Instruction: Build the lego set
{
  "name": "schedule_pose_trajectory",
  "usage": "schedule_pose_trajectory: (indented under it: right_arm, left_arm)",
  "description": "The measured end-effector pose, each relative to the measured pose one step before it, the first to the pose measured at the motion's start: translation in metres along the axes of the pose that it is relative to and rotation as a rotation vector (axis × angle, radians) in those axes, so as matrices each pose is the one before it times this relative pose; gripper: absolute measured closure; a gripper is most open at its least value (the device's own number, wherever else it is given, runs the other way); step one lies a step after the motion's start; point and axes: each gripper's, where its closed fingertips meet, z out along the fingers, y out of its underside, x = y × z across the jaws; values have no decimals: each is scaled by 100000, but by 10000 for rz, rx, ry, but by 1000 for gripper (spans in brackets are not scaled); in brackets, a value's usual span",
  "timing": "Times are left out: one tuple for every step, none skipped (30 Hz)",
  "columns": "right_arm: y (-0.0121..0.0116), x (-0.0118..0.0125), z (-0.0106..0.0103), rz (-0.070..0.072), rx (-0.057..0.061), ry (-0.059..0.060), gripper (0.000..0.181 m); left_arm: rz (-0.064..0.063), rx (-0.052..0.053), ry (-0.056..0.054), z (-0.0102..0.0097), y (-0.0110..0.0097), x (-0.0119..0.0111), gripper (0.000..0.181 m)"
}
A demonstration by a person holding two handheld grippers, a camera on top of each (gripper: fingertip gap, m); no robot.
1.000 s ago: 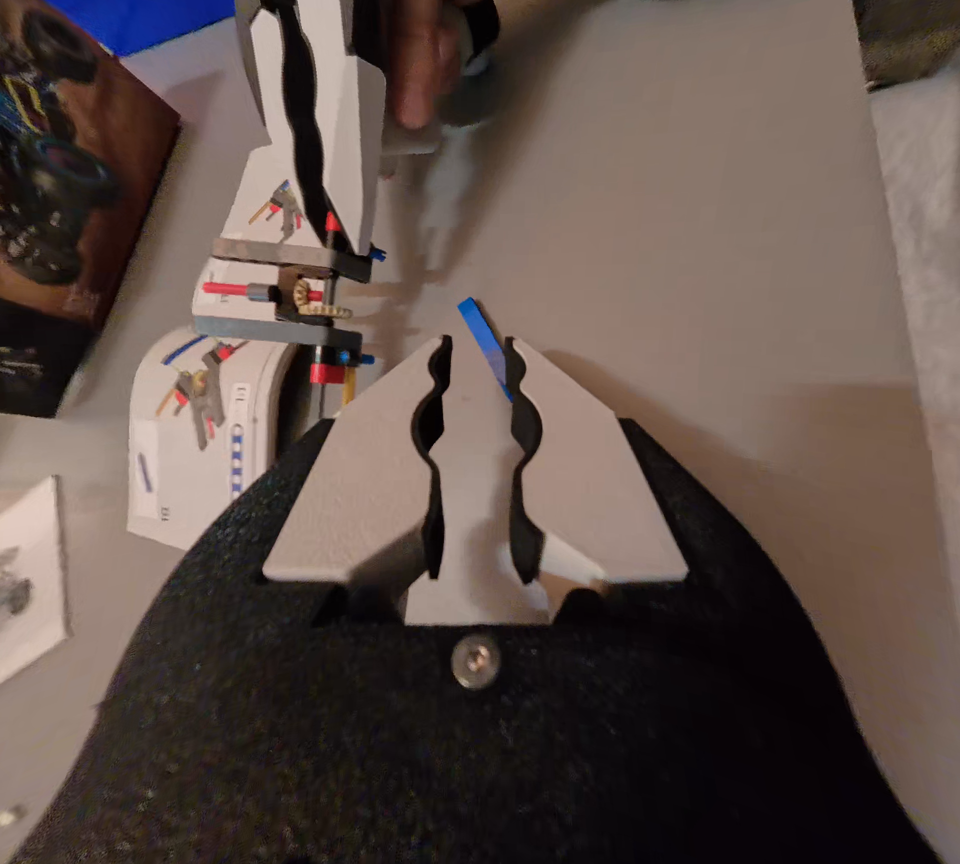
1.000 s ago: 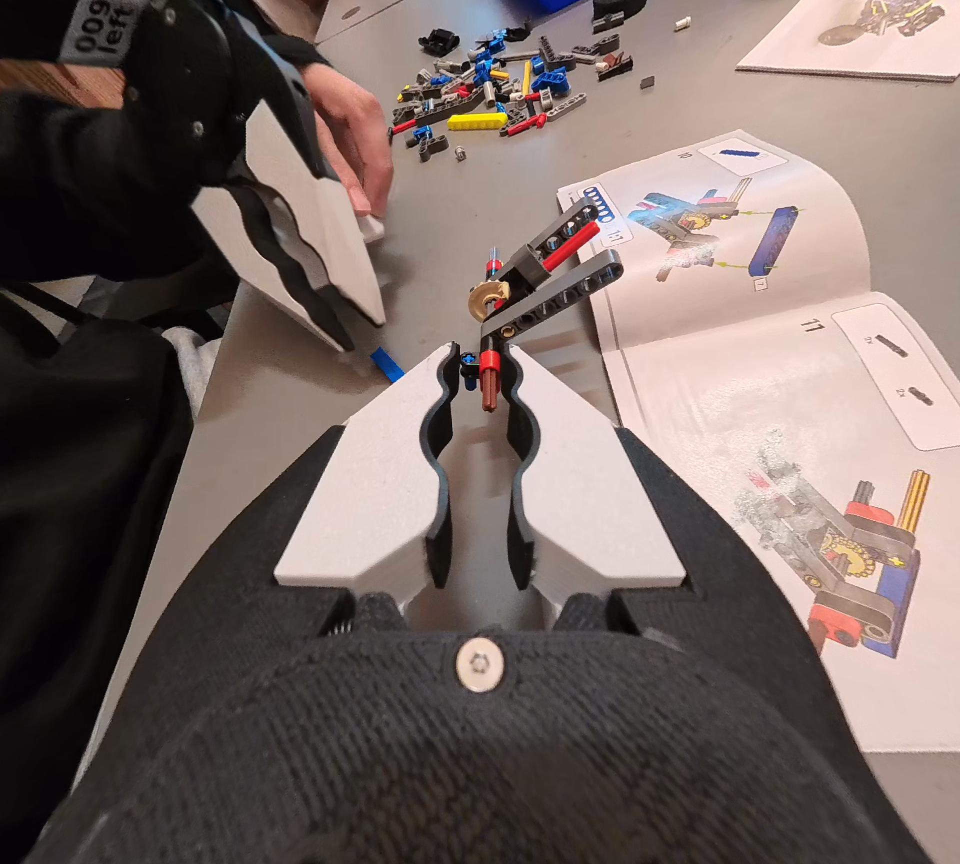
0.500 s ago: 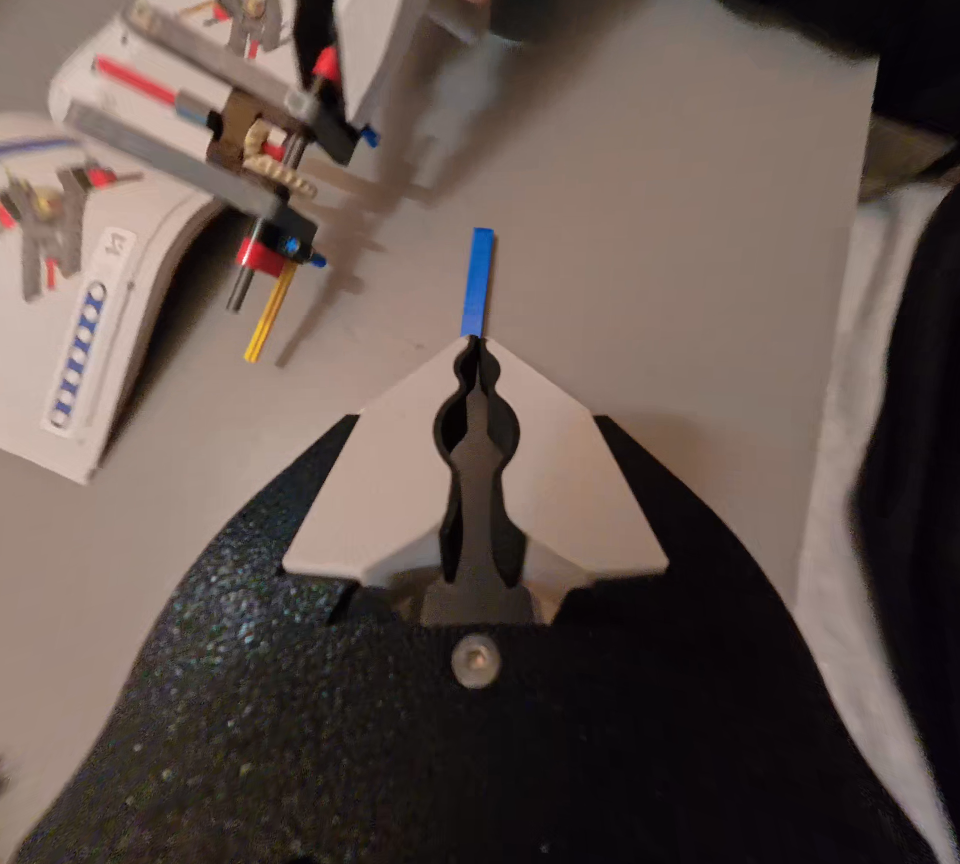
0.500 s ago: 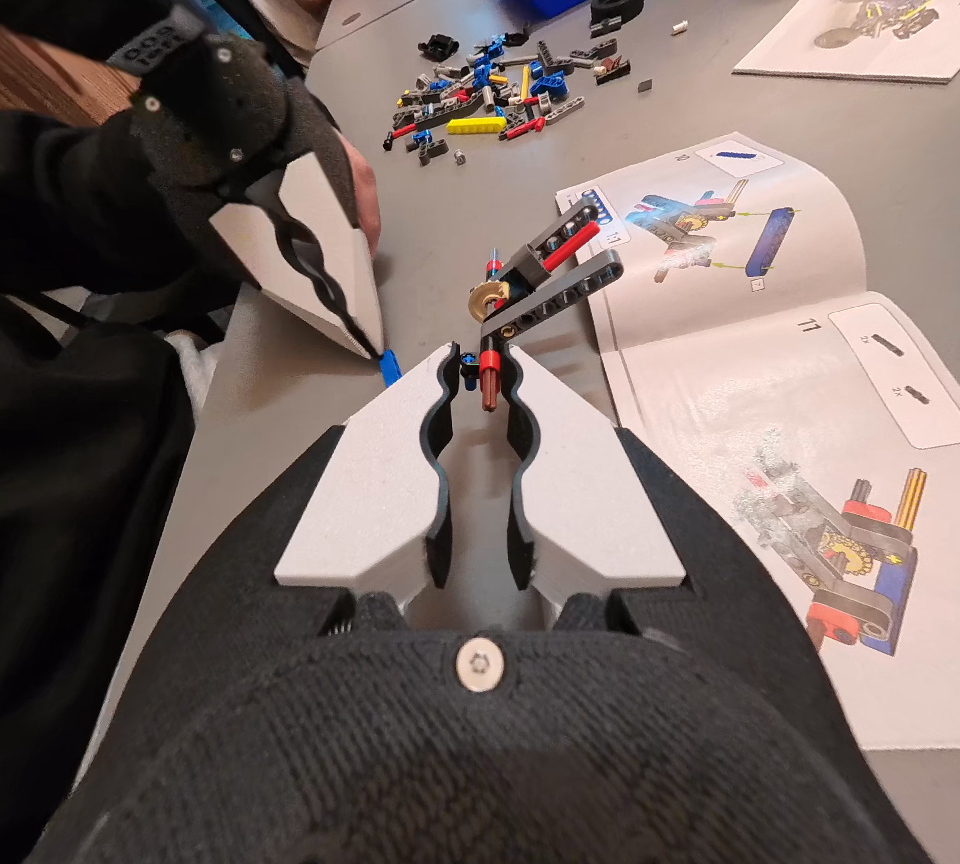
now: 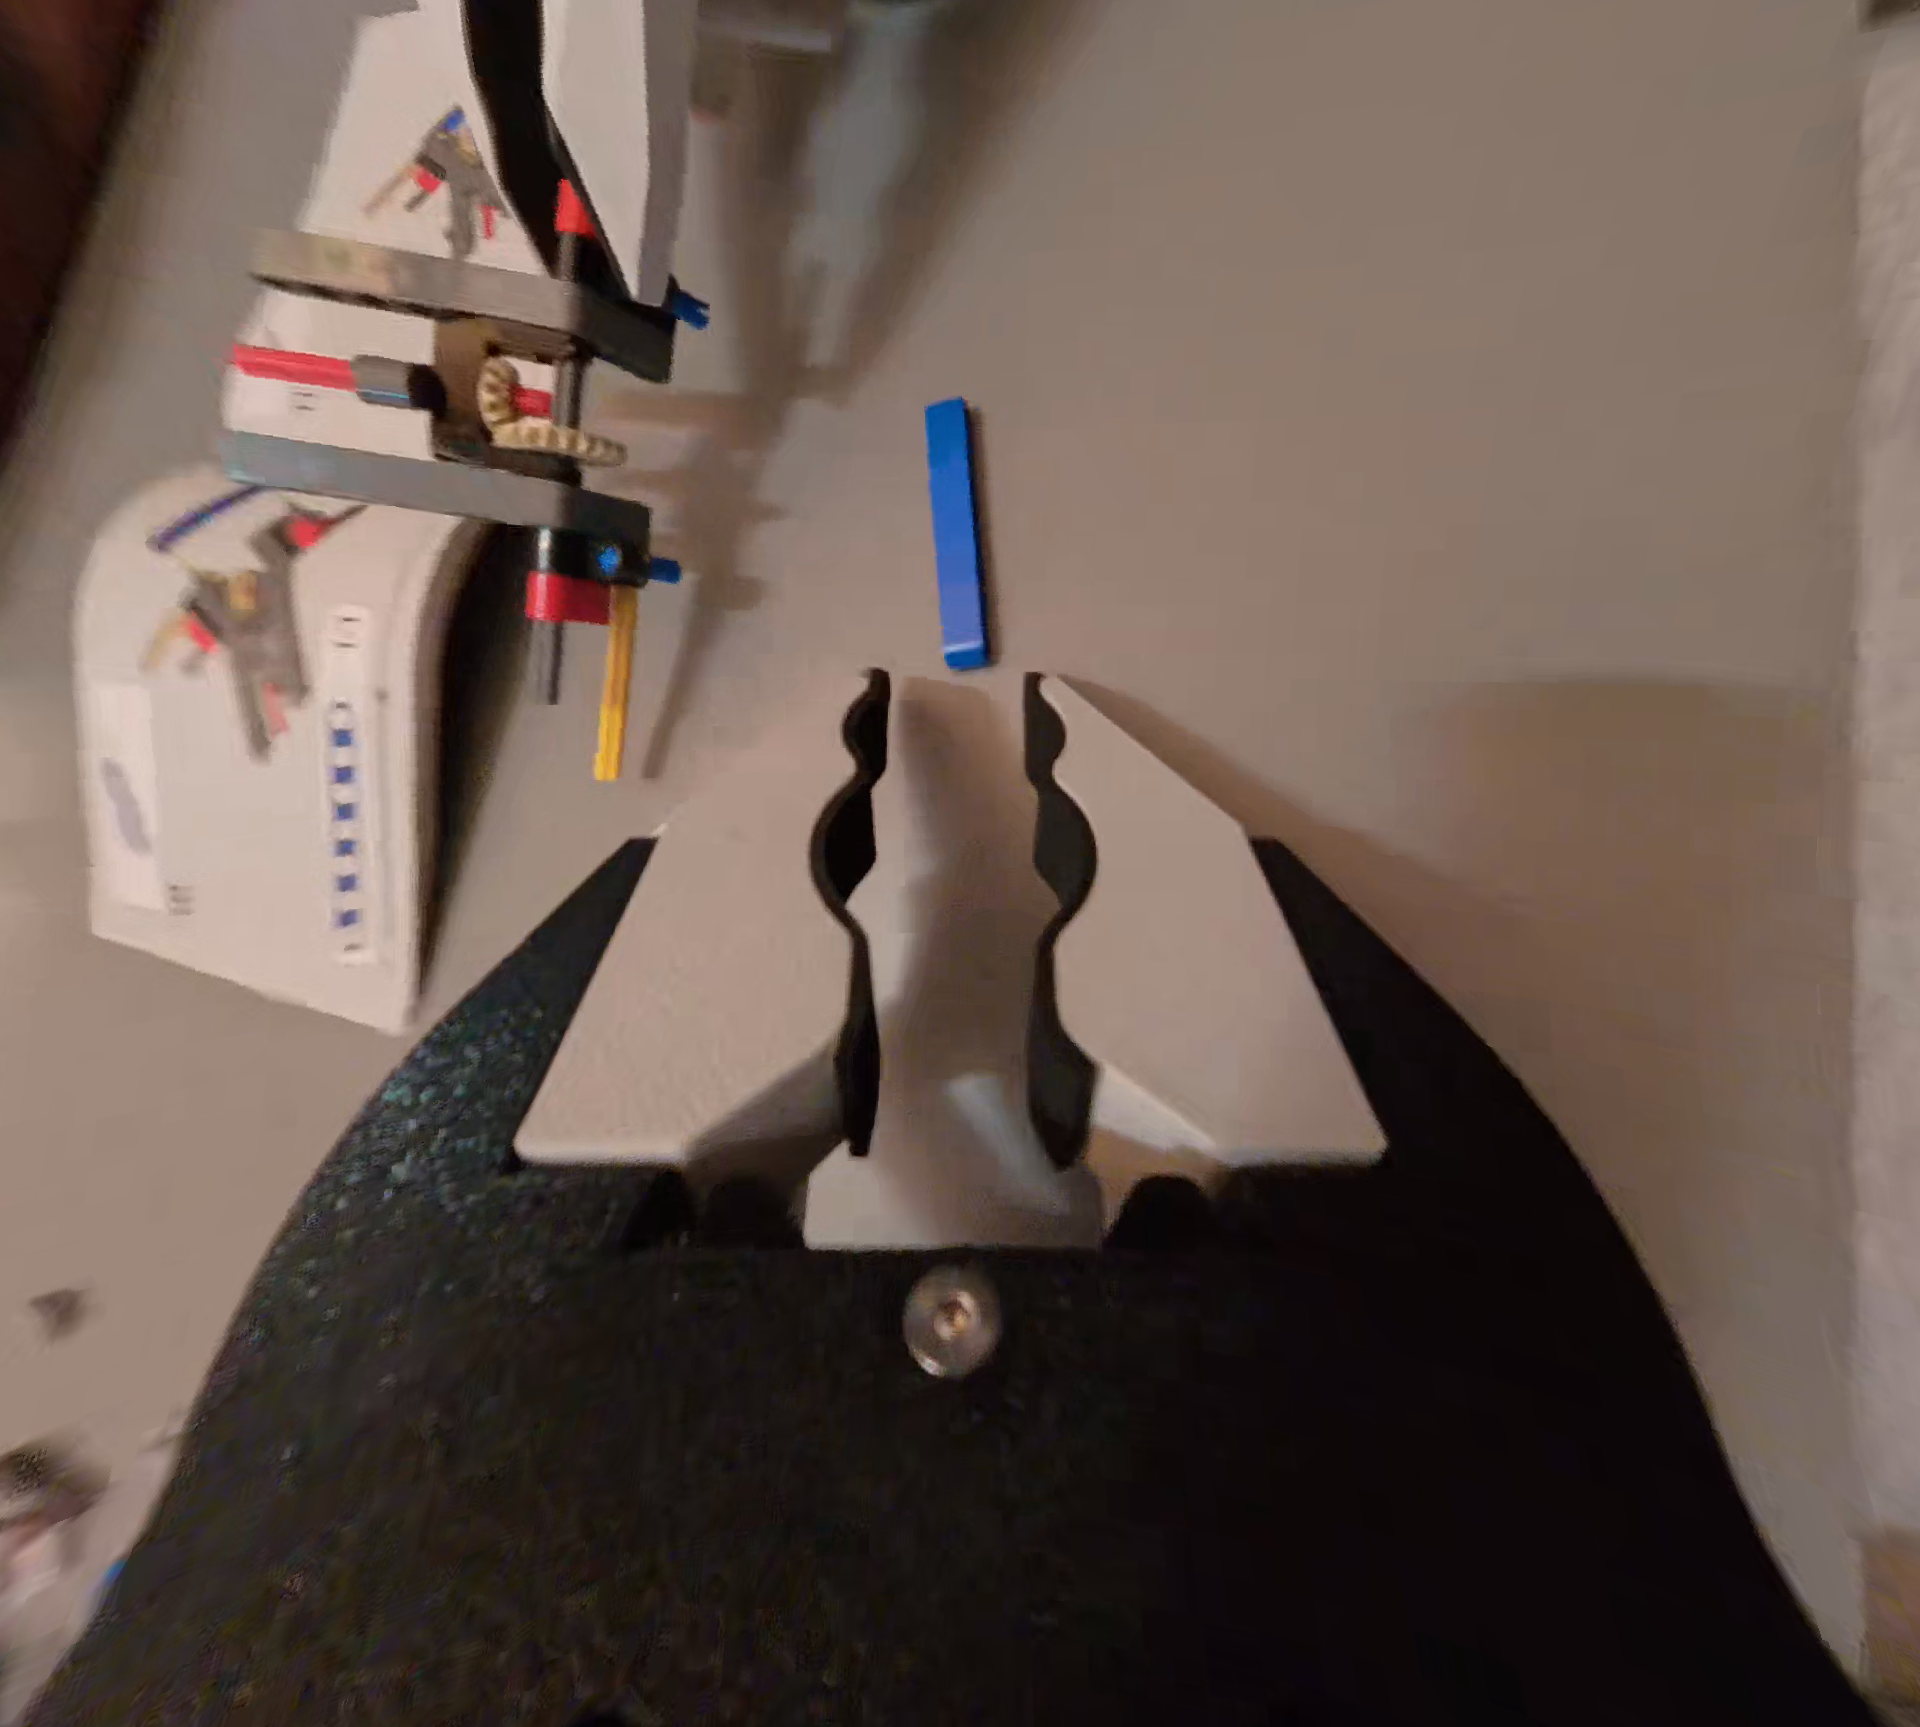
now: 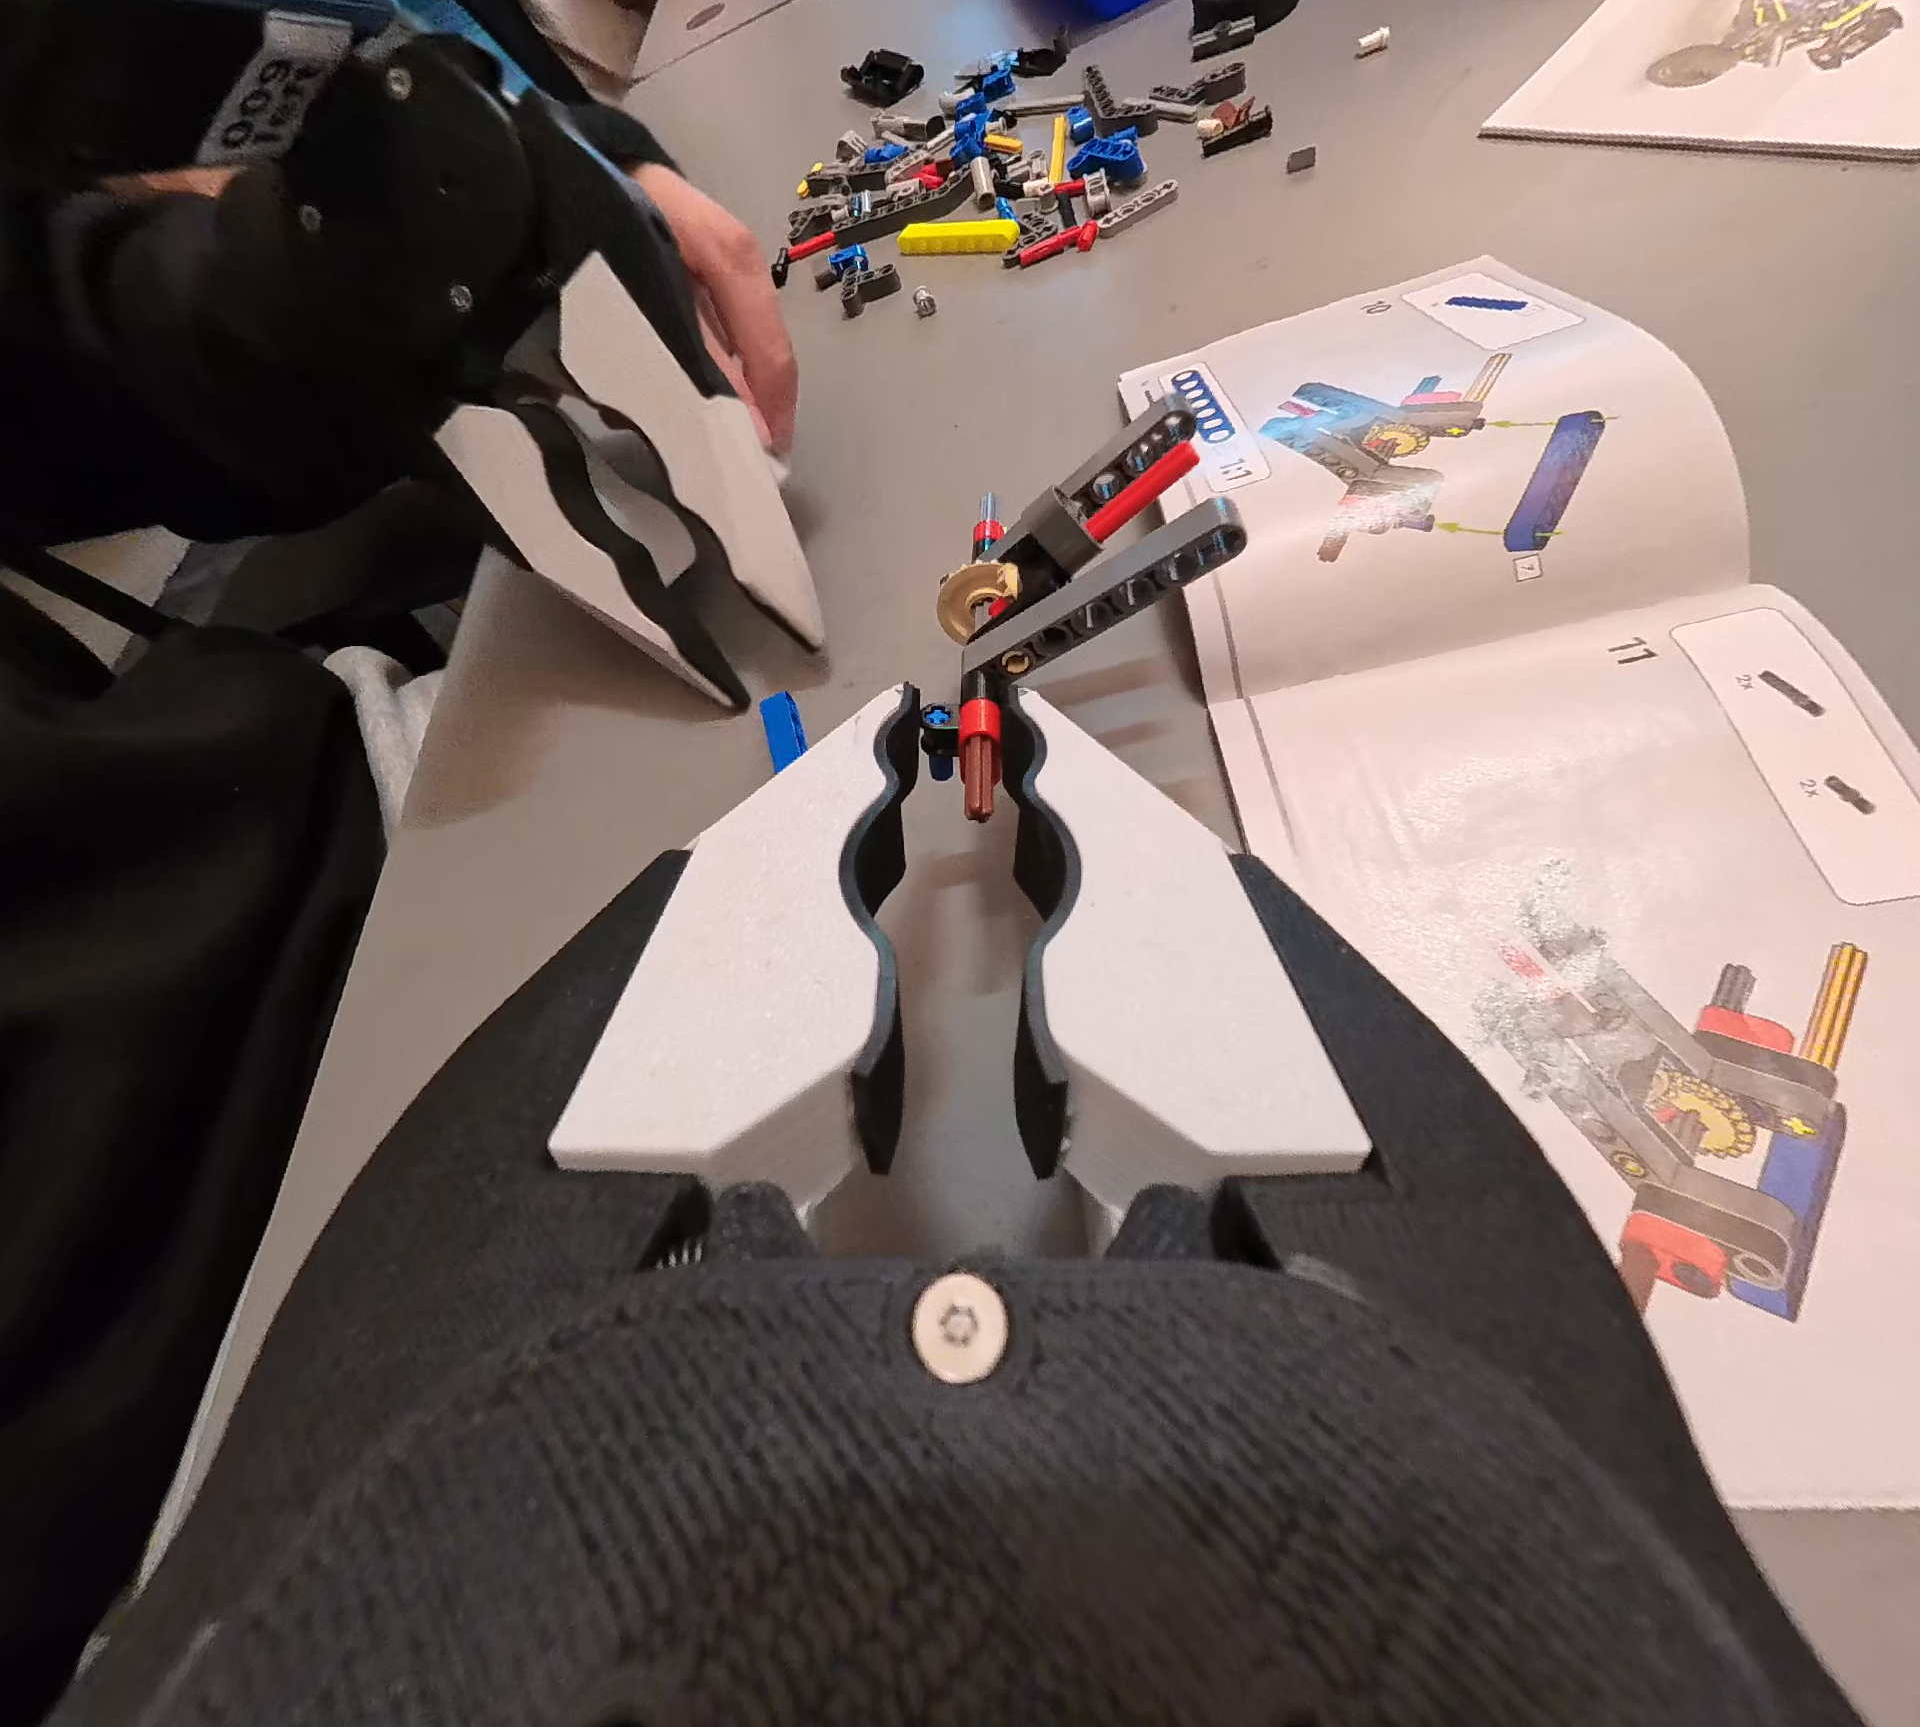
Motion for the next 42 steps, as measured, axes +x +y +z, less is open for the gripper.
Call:
schedule_pose_trajectory:
  right_arm:
    - [42, -11, 36, -21, -32, 6, 168]
    - [16, -1, 19, -23, -18, 22, 168]
    - [1, -5, 3, -21, -2, 10, 168]
    - [-11, -14, -22, -10, 15, -3, 168]
    - [-47, 10, -31, 9, 32, 3, 168]
    - [-36, 28, -39, 25, 34, -3, 168]
    - [-30, 7, -28, 27, 24, -15, 168]
    - [-17, -1, -11, 18, 10, -14, 168]
    - [7, 4, 3, 6, -2, -3, 168]
    - [10, -7, 12, -6, -9, 1, 168]
    - [10, -11, 12, -14, -16, 4, 168]
    - [24, 3, 12, -8, -14, 5, 168]
    - [4, -1, 6, 0, -5, 1, 168]
    - [-2, -4, -6, -1, 4, -5, 168]
    - [-16, -1, -15, 0, 10, -1, 168]
    - [-19, -5, -14, 0, 13, -4, 168]
    - [-12, -10, -15, -1, 11, -1, 168]
    - [7, -2, 5, 1, 1, -3, 168]
    - [5, -12, 11, -1, -11, -13, 168]
    - [36, -8, 28, -1, -24, -6, 168]
    - [43, -6, 30, 3, -34, -8, 168]
    - [40, -15, 38, 8, -35, -11, 168]
    - [34, 1, 27, 3, -25, -5, 168]
    - [21, 1, 18, 0, -20, -4, 168]
    - [23, 3, 19, 0, -18, 3, 168]
    - [15, -3, 18, -11, -13, 9, 168]
    - [11, -18, 0, -20, -6, 7, 168]
    - [-2, -13, -2, -18, 3, 4, 168]
    - [-12, 0, -15, -4, 10, 5, 168]
    - [-18, 8, -16, 11, 16, -6, 168]
    - [-22, 5, -30, 22, 21, -12, 168]
    - [-34, 24, -28, 32, 24, -6, 168]
    - [-44, 25, -32, 34, 32, -12, 168]
    - [-41, 0, -39, 34, 35, -24, 168]
    - [-31, 25, -38, 40, 30, -13, 168]
    - [-31, 50, -23, 39, 25, 8, 168]
    - [-35, 67, -28, 31, 24, 24, 168]
    - [-15, 21, -17, 10, 15, 10, 168]
    - [-1, 7, 0, 2, 0, 6, 168]
    - [11, 12, 16, 4, -9, 4, 168]
    - [24, -3, 11, 4, -16, 0, 168]
    - [8, -2, 11, -3, -11, -1, 168]
  left_arm:
    - [-544, 149, 412, 211, -240, 393, 159]
    - [-411, 142, 432, 205, -167, 469, 163]
    - [-340, 69, 174, 181, -76, 138, 169]
    - [-272, 55, -14, 146, -61, -108, 173]
    - [-195, 48, 8, 123, -49, -43, 180]
    - [-203, 29, 18, 94, -41, -14, 181]
    - [-253, 26, -36, 84, -56, -106, 181]
    - [-240, 25, 11, 65, -73, -9, 177]
    - [-158, -3, 137, 15, -43, 218, 167]
    - [-95, -34, 117, -17, -4, 226, 163]
    - [-110, -20, -66, -39, -47, -39, 158]
    - [-145, 55, -144, -28, -153, -138, 158]
    - [-173, 112, -91, 22, -242, -2, 161]
    - [-105, 110, -54, 48, -289, 138, 161]
    - [190, 141, -51, 26, -336, 251, 161]
    - [683, 170, -121, -51, -371, 282, 162]
    - [1209, 115, -256, -127, -264, 169, 163]
    - [1522, 15, -386, -215, -181, -49, 160]
    - [1537, -90, -488, -251, -141, -345, 156]
    - [1400, -184, -390, -218, -61, -391, 152]
    - [1181, -261, -115, -106, 19, -194, 147]
    - [929, -333, 98, -3, 73, -79, 146]
    - [734, -345, 328, 90, 84, 138, 143]
    - [542, -331, 526, 169, 179, 339, 139]
    - [339, -314, 566, 237, 274, 299, 137]
    - [209, -158, 513, 206, 147, 181, 139]
    - [142, 81, 457, 116, -167, 83, 141]
    - [100, 206, 414, 40, -360, 19, 142]
    - [109, 165, 379, 30, -333, 2, 144]
    - [183, -1, 299, 70, -89, -84, 143]
    - [252, -201, 163, 105, 189, -263, 137]
    - [261, -290, 136, 99, 292, -324, 132]
    - [253, -215, 190, 76, 113, -264, 127]
    - [294, -99, 233, 34, -120, -204, 122]
    - [373, -146, 263, 34, -80, -148, 117]
    - [408, -343, 266, 51, 240, -169, 113]
    - [368, -424, 264, 81, 376, -166, 109]
    - [326, -274, 306, 120, 154, -50, 109]
    - [302, -93, 366, 179, -148, 109, 109]
    - [257, -84, 383, 240, -172, 206, 110]
    - [214, -168, 331, 265, -20, 162, 111]
    - [184, -159, 263, 226, 32, 97, 114]
